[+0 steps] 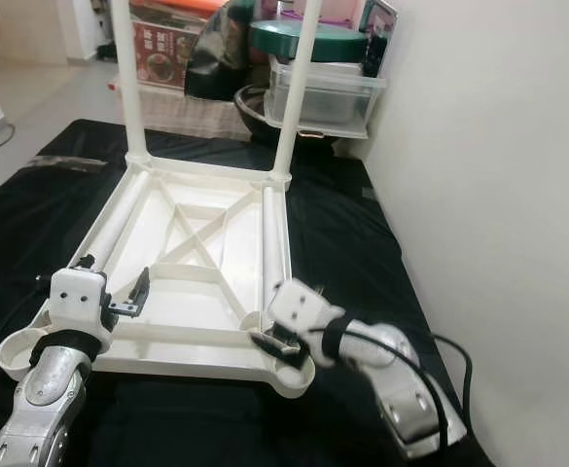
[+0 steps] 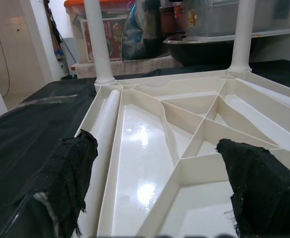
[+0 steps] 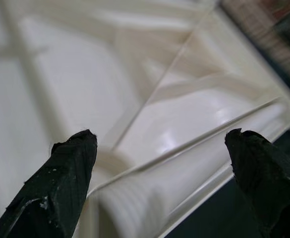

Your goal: Building children table

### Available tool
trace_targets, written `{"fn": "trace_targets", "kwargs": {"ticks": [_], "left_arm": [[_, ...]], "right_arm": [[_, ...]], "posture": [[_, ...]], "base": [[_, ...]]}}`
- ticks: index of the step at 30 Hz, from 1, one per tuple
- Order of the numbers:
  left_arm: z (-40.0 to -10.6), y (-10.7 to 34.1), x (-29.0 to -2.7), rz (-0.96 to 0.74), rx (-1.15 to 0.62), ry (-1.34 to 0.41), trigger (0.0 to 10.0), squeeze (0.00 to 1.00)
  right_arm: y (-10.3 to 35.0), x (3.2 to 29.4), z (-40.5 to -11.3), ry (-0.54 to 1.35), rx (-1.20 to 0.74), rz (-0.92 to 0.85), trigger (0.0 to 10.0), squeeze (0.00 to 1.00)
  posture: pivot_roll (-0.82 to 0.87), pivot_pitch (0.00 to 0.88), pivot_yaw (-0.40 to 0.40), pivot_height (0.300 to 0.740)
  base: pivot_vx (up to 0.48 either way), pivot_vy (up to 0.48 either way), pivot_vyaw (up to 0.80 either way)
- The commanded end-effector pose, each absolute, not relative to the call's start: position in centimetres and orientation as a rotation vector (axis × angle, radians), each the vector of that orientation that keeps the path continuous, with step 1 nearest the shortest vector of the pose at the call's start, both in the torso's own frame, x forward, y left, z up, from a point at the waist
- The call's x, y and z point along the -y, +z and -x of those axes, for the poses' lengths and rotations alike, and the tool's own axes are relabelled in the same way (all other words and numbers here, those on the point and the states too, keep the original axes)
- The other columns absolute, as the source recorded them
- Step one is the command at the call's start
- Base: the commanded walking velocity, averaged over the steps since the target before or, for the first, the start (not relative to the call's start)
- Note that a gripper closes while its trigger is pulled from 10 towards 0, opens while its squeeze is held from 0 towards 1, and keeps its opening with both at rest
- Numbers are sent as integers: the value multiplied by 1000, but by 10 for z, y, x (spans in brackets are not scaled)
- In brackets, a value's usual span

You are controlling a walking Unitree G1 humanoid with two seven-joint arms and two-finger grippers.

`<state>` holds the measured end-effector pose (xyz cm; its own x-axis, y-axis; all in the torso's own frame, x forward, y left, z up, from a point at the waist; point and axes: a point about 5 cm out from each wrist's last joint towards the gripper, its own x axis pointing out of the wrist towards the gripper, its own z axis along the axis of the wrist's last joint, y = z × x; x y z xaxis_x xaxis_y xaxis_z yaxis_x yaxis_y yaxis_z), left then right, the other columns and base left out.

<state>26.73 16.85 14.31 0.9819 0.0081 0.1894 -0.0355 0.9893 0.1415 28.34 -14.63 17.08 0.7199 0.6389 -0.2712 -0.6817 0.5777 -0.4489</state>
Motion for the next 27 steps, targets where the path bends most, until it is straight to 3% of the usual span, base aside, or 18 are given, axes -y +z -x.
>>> {"fn": "trace_targets", "kwargs": {"ticks": [1, 10, 16, 27], "left_arm": [[-268, 141, -166, -146, 186, 14, 10000, 0], [-268, 141, -167, -152, 186, 9, 10000, 0], [-269, 142, -165, -154, 190, 3, 10000, 0], [-269, 143, -167, -157, 194, 8, 10000, 0]], "right_arm": [[176, 151, -285, 749, -73, 516, 10000, 0], [174, 157, -280, 855, -122, 598, 10000, 0], [167, 170, -289, 796, -172, 710, 10000, 0], [148, 172, -295, 802, -280, 756, 10000, 0]], "posture": [[41, 0, -132, 740], [42, 0, -125, 740], [40, 0, -124, 740], [57, 0, -136, 740]], "base": [[0, 0, 0], [0, 0, 0], [0, 0, 0], [0, 0, 0]]}}
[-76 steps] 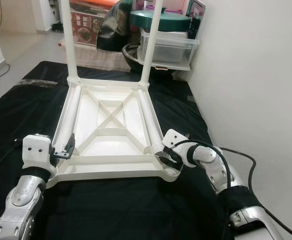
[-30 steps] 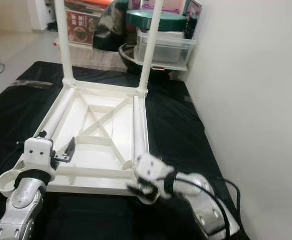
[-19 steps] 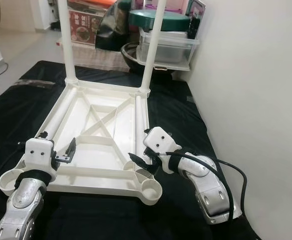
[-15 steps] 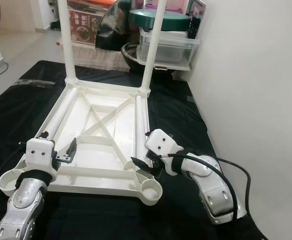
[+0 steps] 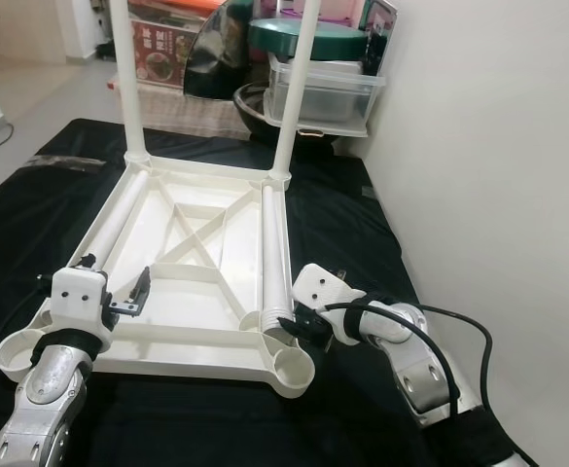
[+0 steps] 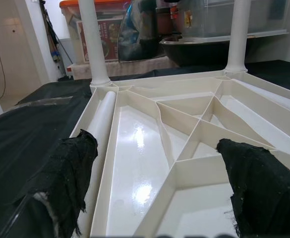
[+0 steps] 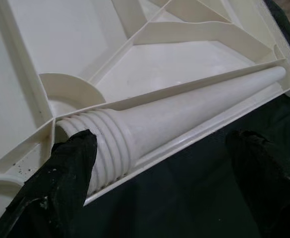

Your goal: Building children table

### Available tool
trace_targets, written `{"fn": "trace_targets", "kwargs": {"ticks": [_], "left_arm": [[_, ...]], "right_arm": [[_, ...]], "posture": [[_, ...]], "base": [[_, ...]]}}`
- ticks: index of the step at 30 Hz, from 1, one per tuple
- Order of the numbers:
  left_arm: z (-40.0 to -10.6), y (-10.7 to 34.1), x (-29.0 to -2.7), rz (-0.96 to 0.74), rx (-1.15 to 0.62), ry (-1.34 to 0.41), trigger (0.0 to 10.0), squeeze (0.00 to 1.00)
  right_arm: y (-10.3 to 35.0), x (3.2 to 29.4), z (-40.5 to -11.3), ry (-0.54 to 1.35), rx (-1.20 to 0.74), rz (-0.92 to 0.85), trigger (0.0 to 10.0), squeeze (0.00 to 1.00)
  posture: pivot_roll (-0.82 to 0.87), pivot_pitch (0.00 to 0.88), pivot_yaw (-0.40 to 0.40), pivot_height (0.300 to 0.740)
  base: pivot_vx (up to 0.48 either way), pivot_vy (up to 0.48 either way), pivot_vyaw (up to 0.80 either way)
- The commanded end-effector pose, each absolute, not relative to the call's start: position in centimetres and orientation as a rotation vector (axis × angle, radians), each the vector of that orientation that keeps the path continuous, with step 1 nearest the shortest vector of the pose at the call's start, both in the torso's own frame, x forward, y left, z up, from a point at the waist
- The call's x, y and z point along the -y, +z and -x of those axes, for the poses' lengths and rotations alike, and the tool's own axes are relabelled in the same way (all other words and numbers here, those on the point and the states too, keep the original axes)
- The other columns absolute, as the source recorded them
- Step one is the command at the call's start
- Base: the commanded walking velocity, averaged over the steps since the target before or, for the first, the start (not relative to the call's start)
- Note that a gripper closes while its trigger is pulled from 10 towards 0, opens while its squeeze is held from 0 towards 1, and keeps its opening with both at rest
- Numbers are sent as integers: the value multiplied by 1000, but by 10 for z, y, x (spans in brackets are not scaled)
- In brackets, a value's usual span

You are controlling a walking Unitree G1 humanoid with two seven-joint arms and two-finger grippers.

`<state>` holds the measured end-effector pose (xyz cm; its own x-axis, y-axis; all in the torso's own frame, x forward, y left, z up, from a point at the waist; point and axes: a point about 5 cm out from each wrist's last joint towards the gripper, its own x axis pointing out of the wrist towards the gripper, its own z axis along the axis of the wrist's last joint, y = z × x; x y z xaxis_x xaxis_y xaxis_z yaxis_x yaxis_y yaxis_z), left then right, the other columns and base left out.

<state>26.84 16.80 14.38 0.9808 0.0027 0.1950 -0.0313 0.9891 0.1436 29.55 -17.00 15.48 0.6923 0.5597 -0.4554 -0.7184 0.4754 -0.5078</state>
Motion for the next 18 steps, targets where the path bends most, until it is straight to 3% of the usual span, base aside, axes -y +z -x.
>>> {"fn": "trace_targets", "kwargs": {"ticks": [1, 18], "left_arm": [[-269, 143, -167, -157, 194, 8, 10000, 0], [-268, 141, -167, -160, 190, 11, 10000, 0]], "right_arm": [[148, 172, -295, 802, -280, 756, 10000, 0], [142, 172, -298, 847, -298, 781, 10000, 0]], "posture": [[57, 0, -136, 740], [59, 0, -137, 740]], "base": [[0, 0, 0], [0, 0, 0]]}}
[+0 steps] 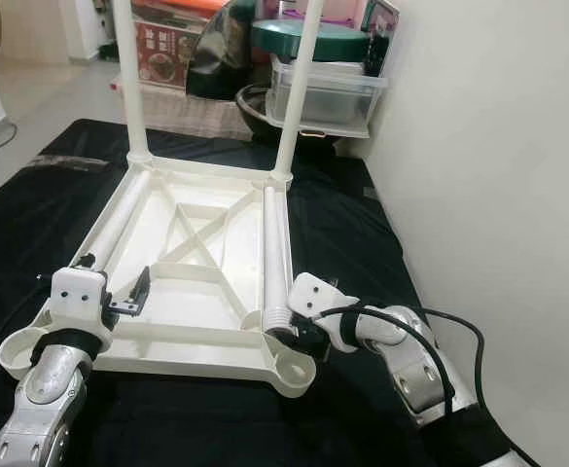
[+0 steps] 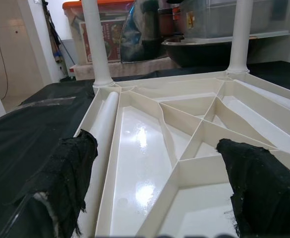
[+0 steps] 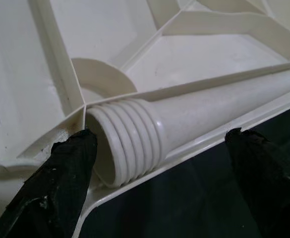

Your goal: Building children table

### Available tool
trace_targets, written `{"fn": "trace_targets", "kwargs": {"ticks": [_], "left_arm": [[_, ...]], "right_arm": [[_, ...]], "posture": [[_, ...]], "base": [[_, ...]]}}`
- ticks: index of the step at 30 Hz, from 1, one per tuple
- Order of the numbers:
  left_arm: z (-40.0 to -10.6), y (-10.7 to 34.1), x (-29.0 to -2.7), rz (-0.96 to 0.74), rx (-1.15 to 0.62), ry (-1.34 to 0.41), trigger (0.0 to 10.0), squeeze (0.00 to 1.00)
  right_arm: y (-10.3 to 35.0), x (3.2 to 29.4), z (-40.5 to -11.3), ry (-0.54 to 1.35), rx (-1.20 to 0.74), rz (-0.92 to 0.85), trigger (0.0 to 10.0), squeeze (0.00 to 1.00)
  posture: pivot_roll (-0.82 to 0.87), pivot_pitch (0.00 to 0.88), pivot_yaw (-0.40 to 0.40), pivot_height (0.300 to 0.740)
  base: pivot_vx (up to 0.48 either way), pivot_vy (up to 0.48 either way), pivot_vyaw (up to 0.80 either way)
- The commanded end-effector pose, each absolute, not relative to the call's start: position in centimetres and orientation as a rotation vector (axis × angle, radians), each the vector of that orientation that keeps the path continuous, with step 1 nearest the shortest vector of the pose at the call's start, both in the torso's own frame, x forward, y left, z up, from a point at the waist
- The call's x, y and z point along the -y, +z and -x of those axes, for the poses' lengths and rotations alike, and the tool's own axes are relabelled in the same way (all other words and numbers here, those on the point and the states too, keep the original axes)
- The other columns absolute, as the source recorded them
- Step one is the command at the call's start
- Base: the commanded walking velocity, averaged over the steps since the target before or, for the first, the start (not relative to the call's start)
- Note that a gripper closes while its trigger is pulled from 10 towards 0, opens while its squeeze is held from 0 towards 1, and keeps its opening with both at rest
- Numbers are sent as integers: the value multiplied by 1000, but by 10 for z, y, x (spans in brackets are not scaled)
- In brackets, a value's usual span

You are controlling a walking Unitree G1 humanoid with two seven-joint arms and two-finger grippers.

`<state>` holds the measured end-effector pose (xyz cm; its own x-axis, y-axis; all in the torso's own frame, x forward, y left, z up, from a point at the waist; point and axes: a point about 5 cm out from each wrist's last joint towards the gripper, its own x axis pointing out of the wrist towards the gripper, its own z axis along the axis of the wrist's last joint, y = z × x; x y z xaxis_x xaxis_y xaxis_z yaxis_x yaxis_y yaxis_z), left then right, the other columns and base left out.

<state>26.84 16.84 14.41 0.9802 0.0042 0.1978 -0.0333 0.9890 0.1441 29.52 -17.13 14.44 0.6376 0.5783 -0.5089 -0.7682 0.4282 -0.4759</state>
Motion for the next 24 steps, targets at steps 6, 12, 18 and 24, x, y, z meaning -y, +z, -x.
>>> {"fn": "trace_targets", "kwargs": {"ticks": [6, 12, 18, 24], "left_arm": [[-268, 141, -167, -161, 189, 13, 10000, 0], [-268, 141, -167, -163, 187, 18, 10000, 0], [-266, 141, -168, -164, 185, 21, 10000, 0], [-266, 140, -168, -165, 183, 20, 10000, 0]], "right_arm": [[141, 177, -305, 788, -313, 821, 10000, 0], [147, 180, -319, 620, -278, 796, 10000, 0], [160, 177, -325, 436, -145, 627, 2078, 0], [158, 173, -317, 378, -109, 546, 0, 0]], "posture": [[58, 0, -139, 740], [61, 0, -144, 740], [59, 0, -142, 740], [53, 0, -137, 740]], "base": [[0, 0, 0], [0, 0, 0], [0, 0, 0], [0, 0, 0]]}}
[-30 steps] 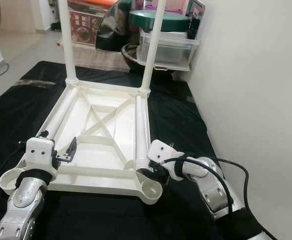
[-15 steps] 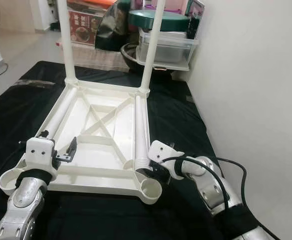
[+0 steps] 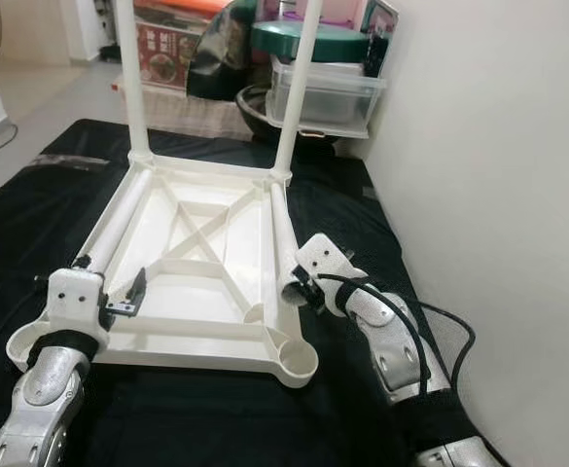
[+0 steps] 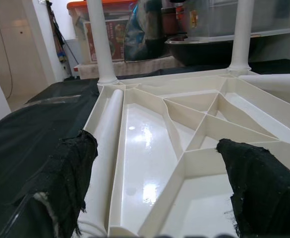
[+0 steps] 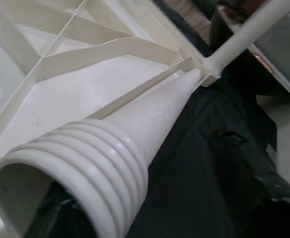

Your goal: Building children table

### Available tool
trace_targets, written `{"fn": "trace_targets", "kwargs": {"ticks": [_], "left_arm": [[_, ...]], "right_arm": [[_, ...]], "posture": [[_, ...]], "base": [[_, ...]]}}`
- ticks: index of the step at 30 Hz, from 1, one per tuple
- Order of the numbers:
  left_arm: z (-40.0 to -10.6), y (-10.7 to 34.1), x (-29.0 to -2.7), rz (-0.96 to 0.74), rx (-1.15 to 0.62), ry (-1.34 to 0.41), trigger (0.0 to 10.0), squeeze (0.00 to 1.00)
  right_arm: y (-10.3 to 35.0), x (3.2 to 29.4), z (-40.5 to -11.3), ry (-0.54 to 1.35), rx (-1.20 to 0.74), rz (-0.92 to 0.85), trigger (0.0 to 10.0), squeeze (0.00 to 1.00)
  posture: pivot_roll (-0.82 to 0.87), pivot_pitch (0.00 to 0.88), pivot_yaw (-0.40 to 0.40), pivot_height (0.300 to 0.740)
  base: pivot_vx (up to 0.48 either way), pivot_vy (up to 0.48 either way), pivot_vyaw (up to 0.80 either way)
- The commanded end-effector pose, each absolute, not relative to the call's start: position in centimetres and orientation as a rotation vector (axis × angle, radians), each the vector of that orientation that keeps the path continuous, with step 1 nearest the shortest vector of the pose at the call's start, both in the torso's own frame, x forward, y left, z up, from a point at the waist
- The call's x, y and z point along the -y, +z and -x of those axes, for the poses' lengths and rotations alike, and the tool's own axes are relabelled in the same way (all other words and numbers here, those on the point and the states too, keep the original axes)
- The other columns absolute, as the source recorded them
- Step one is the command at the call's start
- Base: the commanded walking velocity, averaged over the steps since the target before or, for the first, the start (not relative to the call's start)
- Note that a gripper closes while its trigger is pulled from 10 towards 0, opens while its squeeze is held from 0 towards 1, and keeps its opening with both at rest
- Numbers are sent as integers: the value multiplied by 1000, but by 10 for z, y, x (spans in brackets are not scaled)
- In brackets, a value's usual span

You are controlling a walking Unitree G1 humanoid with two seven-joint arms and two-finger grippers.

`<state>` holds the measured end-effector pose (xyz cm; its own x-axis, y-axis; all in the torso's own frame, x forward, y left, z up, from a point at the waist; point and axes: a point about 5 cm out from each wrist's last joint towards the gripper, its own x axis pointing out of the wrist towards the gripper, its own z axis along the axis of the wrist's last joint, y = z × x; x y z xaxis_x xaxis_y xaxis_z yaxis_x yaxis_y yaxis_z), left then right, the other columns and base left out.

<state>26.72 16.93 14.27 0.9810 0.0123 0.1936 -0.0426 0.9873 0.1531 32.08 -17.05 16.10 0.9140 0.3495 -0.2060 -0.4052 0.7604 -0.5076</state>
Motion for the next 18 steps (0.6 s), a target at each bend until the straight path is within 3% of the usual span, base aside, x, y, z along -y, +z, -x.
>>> {"fn": "trace_targets", "kwargs": {"ticks": [1, 18], "left_arm": [[-266, 140, -168, -165, 182, 19, 10000, 0], [-268, 140, -167, -176, 182, 18, 10000, 0]], "right_arm": [[155, 173, -315, 366, -104, 532, 0, 0], [160, 167, -317, 326, -26, 430, 0, 0]], "posture": [[52, 0, -136, 740], [55, 0, -130, 740]], "base": [[0, 0, 0], [0, 0, 0]]}}
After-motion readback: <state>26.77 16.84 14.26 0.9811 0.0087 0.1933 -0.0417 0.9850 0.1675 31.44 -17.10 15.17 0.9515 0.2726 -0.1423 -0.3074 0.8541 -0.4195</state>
